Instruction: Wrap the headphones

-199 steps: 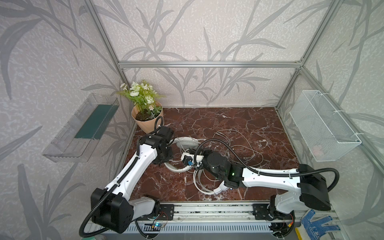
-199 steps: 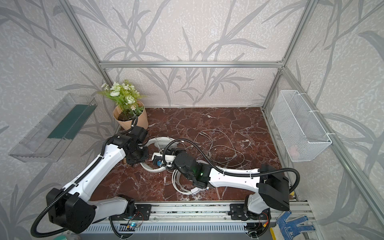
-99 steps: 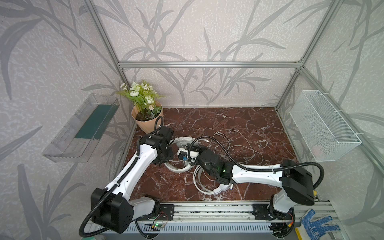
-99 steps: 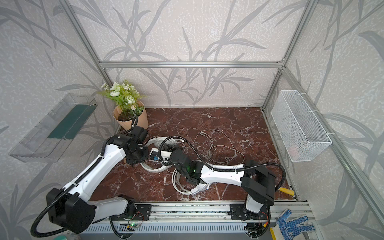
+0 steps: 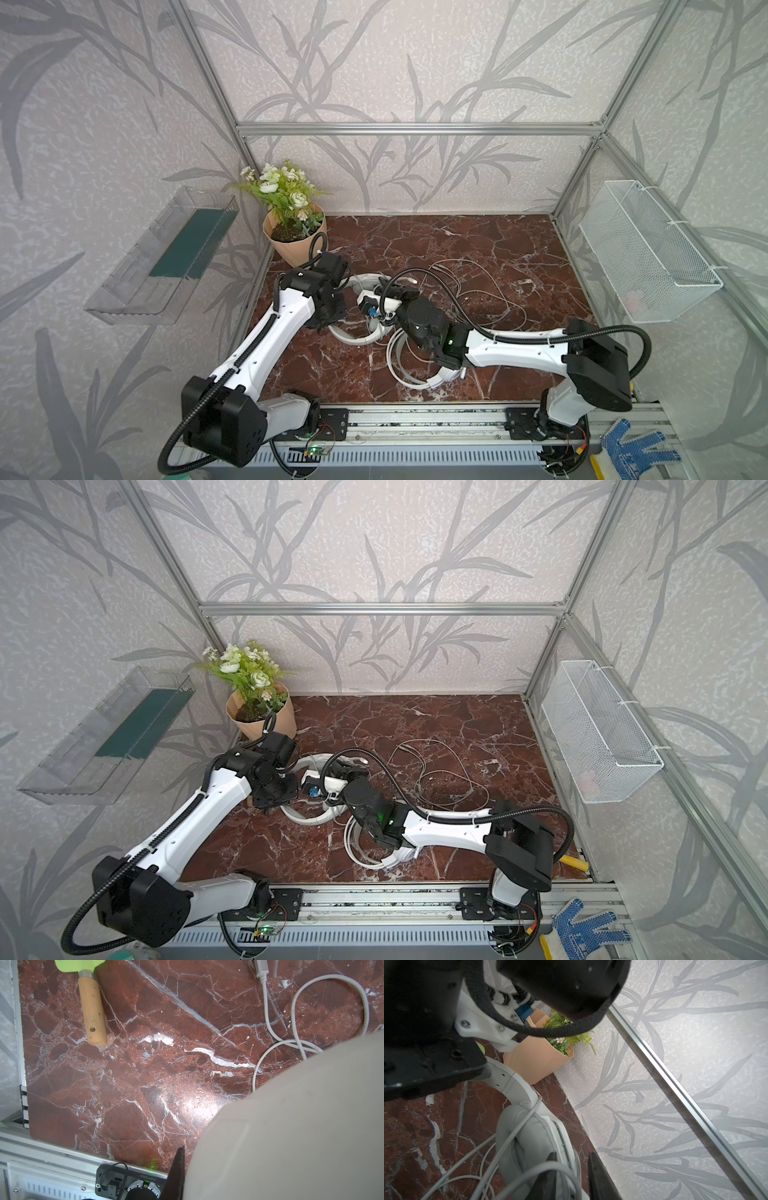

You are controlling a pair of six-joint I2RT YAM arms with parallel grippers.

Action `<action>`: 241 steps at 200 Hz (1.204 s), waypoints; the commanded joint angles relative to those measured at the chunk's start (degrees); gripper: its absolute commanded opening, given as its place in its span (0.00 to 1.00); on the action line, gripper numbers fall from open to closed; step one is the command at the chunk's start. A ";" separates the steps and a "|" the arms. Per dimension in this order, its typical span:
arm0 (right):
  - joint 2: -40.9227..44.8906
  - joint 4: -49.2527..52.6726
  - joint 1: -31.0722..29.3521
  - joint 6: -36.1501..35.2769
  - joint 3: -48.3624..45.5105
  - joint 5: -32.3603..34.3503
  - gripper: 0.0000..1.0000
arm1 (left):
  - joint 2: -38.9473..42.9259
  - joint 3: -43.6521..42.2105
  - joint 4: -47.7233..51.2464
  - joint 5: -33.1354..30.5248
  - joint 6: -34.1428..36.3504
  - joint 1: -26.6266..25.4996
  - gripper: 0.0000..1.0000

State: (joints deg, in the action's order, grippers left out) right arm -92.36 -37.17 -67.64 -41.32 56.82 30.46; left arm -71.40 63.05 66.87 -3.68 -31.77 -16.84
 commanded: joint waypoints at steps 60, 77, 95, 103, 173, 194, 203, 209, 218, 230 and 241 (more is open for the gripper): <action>8.59 -2.82 1.46 2.50 -3.20 0.45 0.46 | 1.47 3.50 1.19 -2.31 1.26 -0.30 0.00; 8.81 -3.24 2.64 5.29 -3.59 -0.72 0.49 | 1.89 3.01 0.91 -1.95 1.10 -0.30 0.00; 9.59 -4.05 4.40 9.07 -4.26 -3.65 0.57 | 2.43 2.57 0.74 -1.68 1.19 -0.30 0.00; 9.89 -3.91 5.36 11.34 -4.06 -4.22 0.59 | 2.72 2.44 0.64 -1.68 1.26 -0.28 0.00; 11.50 -4.23 8.66 18.31 -2.49 -10.12 0.62 | 4.16 1.51 -0.38 -0.70 1.24 -0.30 0.00; 13.75 -4.41 8.65 19.97 -3.67 -11.09 0.63 | 4.07 1.16 -0.49 -1.08 1.35 -0.30 0.00; 14.98 -4.12 8.66 20.91 -4.35 -11.82 0.64 | 3.99 1.03 -0.50 -1.63 1.34 -0.30 0.00; 15.68 -4.16 8.66 21.47 -4.91 -12.47 0.65 | 3.94 1.03 -0.50 -1.84 1.28 -0.30 0.00; 17.07 -4.61 8.66 22.51 -6.14 -13.52 0.67 | 3.84 1.09 -0.27 -2.36 1.31 -0.30 0.00; 18.14 -4.75 8.65 23.47 -7.07 -14.20 0.68 | 3.62 1.28 -0.33 -2.35 1.34 -0.30 0.00; 19.19 -4.74 8.60 23.91 -7.90 -14.96 0.70 | 3.56 1.39 -0.34 -2.33 1.36 -0.30 0.00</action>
State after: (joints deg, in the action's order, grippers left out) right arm -76.16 -38.44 -59.09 -20.93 50.41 17.58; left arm -68.75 64.23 67.00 -5.43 -30.98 -16.84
